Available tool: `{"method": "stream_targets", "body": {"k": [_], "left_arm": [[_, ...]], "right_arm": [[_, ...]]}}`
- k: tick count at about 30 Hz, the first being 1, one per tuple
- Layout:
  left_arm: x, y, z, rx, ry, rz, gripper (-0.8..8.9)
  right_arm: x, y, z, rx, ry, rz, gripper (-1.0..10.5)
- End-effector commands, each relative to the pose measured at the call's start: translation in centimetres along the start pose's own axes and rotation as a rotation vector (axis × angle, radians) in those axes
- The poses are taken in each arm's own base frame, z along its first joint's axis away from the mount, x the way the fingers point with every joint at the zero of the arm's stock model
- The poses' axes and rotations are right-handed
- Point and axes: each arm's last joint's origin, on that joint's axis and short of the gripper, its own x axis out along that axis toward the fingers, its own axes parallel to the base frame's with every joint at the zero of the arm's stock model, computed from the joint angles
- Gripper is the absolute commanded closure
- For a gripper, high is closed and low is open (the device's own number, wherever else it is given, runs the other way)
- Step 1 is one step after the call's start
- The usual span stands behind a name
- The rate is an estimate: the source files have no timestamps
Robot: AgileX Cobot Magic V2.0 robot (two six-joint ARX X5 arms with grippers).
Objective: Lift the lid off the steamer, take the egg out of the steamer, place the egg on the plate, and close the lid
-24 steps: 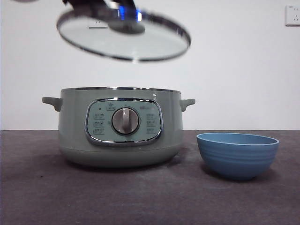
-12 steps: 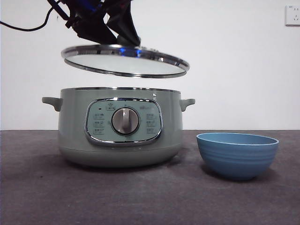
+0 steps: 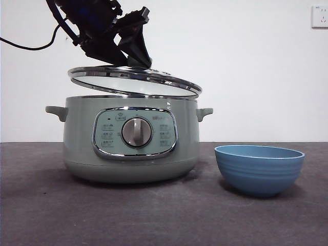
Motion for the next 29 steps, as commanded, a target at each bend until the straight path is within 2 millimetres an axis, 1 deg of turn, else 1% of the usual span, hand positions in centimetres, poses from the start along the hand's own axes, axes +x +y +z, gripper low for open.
{"method": "stream_targets", "body": {"k": [1, 8, 14, 23, 29], "left_arm": [[0.5, 0.5, 0.2, 0.006, -0.028, 0.011, 8.20], [1.2, 0.6, -0.3, 0.003, -0.007, 0.010, 8.20], [1.2, 0.9, -0.5, 0.000, 0.015, 0.023, 8.20], [1.0, 2.1, -1.0, -0.021, 0.054, 0.048, 8.21], [1.1, 2.0, -1.3, -0.025, 0.068, 0.020, 8.21]], "right_arm": [[-0.1, 0.0, 0.1, 0.008, -0.004, -0.002, 5.9], [-0.1, 0.0, 0.1, 0.009, -0.003, -0.002, 5.9], [-0.1, 0.0, 0.1, 0.009, -0.003, -0.002, 6.0], [-0.1, 0.0, 0.1, 0.008, -0.004, -0.002, 6.0], [-0.1, 0.0, 0.1, 0.008, -0.005, -0.002, 6.0]]}}
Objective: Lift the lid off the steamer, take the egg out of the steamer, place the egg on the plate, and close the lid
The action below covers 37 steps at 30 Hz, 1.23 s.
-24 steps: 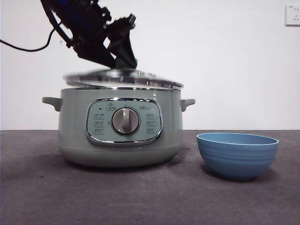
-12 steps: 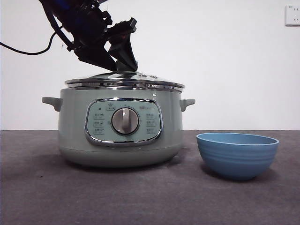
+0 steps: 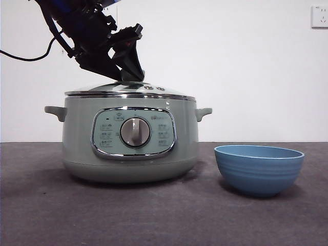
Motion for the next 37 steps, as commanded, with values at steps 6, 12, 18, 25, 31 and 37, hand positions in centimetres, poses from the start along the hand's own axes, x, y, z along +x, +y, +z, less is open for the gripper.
{"method": "stream_targets", "body": {"k": [6, 12, 18, 25, 31, 37], "left_arm": [[0.7, 0.2, -1.5, -0.019, 0.117, -0.023, 8.16], [0.9, 0.2, -2.1, -0.026, 0.175, -0.028, 6.48], [0.8, 0.3, -2.0, -0.026, 0.169, -0.024, 3.71], [-0.7, 0.3, -0.3, -0.020, 0.109, -0.017, 3.71], [-3.6, 0.2, 2.1, -0.013, 0.058, -0.014, 3.71], [-8.2, -0.4, 4.2, -0.016, 0.075, -0.048, 3.73]], "right_arm": [[-0.1, 0.0, 0.1, 0.008, -0.009, -0.002, 6.0], [0.0, 0.0, 0.1, 0.008, -0.008, -0.001, 6.0], [0.0, 0.0, 0.1, 0.009, -0.006, -0.001, 6.0], [0.0, 0.0, -0.1, 0.011, 0.016, -0.001, 6.0], [0.0, 0.0, -0.4, 0.014, 0.043, 0.003, 6.0], [0.0, 0.0, -0.6, 0.016, 0.064, 0.006, 6.0]]}}
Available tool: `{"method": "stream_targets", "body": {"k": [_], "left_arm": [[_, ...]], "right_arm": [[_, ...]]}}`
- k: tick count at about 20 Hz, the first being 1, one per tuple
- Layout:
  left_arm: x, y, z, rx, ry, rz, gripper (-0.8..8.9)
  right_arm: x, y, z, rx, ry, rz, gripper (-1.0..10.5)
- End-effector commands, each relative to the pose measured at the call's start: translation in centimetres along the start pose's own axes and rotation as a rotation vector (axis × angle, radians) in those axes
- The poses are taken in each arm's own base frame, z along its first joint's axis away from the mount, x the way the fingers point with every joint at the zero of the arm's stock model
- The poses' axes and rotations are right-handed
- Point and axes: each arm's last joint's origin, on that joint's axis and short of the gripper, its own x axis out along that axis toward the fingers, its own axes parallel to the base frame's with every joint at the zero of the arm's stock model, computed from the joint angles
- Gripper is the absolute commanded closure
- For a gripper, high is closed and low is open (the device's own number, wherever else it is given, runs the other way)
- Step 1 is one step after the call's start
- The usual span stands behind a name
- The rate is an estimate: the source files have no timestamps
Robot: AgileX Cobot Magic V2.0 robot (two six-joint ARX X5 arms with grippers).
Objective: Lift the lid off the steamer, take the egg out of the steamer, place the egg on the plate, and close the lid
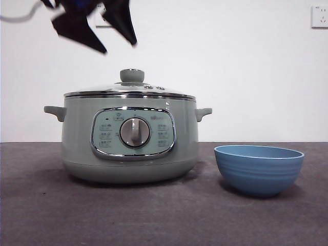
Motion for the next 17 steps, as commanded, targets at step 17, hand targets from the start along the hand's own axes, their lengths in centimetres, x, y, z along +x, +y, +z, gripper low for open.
{"method": "stream_targets", "body": {"k": [17], "left_arm": [[-12.3, -2.4, 0.9, -0.091, 0.312, -0.280, 3.75]], "right_arm": [[-0.4, 0.6, -2.3, 0.082, 0.251, 0.184, 6.0]]}}
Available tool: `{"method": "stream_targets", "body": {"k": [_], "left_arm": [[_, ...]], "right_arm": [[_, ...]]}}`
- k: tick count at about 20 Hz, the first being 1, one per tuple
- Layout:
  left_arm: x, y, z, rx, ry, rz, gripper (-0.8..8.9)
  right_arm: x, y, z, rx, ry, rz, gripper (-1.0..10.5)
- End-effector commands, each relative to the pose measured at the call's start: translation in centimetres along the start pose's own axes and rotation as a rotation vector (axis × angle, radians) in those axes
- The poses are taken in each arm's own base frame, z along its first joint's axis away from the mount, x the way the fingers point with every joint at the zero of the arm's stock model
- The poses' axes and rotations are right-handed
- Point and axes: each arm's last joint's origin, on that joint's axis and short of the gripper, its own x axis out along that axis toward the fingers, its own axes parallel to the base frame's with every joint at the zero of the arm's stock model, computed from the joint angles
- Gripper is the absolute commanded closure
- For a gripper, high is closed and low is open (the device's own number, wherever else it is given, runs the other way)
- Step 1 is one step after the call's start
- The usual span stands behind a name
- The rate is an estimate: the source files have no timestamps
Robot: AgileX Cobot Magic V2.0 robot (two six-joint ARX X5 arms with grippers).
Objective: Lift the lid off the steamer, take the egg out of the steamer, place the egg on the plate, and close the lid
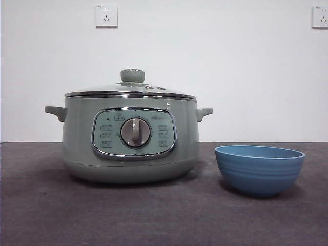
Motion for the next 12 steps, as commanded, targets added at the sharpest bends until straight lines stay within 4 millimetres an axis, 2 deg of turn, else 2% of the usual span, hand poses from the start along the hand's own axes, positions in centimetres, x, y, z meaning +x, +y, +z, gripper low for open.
{"method": "stream_targets", "body": {"k": [1, 4, 5, 7, 8, 12], "left_arm": [[-0.10, -0.07, -0.42, -0.012, 0.036, -0.006, 3.76], [-0.12, -0.09, -0.72, -0.023, 0.066, -0.006, 3.84], [-0.12, -0.09, -0.72, -0.024, 0.066, -0.006, 4.49], [-0.11, -0.10, -0.71, -0.019, 0.065, -0.006, 7.32], [-0.12, -0.09, -0.70, -0.003, 0.064, -0.007, 8.32], [-0.11, -0.08, -0.65, 0.005, 0.060, -0.006, 8.19]], "right_arm": [[-0.07, 0.10, -0.34, 0.036, 0.037, 0.024, 6.0], [-0.10, 0.11, -0.80, 0.052, 0.083, 0.023, 6.3], [-0.12, 0.10, -0.95, 0.058, 0.098, 0.022, 7.3], [-0.13, 0.11, -1.12, 0.063, 0.115, 0.022, 9.7], [-0.14, 0.11, -1.16, 0.064, 0.120, 0.022, 9.6], [-0.14, 0.10, -1.18, 0.064, 0.121, 0.018, 9.5]]}}
